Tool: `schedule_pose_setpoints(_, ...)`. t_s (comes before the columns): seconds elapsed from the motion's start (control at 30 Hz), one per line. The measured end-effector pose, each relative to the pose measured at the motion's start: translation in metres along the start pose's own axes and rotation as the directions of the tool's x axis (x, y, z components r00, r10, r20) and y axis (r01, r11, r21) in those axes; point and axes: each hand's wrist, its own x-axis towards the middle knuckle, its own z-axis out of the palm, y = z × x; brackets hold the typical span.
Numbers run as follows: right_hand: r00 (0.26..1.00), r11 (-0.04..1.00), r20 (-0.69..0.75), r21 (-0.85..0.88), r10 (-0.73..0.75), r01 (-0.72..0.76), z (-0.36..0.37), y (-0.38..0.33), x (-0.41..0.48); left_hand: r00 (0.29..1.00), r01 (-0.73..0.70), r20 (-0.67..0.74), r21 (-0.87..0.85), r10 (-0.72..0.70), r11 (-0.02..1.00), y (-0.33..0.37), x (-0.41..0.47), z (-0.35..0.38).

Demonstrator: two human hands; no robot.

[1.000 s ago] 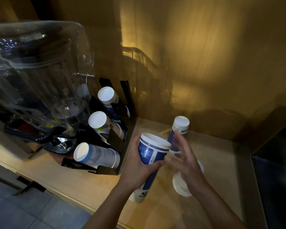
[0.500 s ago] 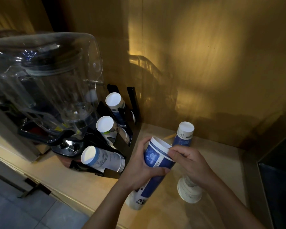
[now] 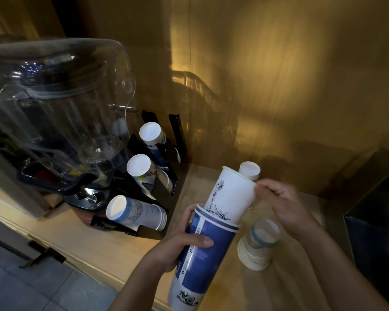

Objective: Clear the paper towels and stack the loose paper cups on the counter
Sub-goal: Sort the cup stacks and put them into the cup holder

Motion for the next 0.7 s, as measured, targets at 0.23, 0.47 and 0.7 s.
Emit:
schedule_pose_setpoints(0.23, 0.996, 0.997, -0.035, -0.035, -0.076, 0.075, -0.012, 0.001, -0.003, 0.994, -0.054, -0.093, 0.106, 0.064, 0.993, -0.001, -0.003, -0.001)
schedule_pose_setpoints(0.47, 0.946, 0.626, 0.073, -0.733, -0.317, 0.267, 0.001, 0.011, -0.008, 0.995, -0.029, -0.087, 0.223, 0.049, 0.974, 0.001, -0.003, 0.003)
schedule_pose_setpoints(0.7, 0.881, 0.023, 0.151, -0.983, -0.448, 0.18, 0.013, 0.042, -0.017, 1.0, -0.002, -0.002, 0.267, 0.003, 0.964, 0.002, 0.0, 0.014)
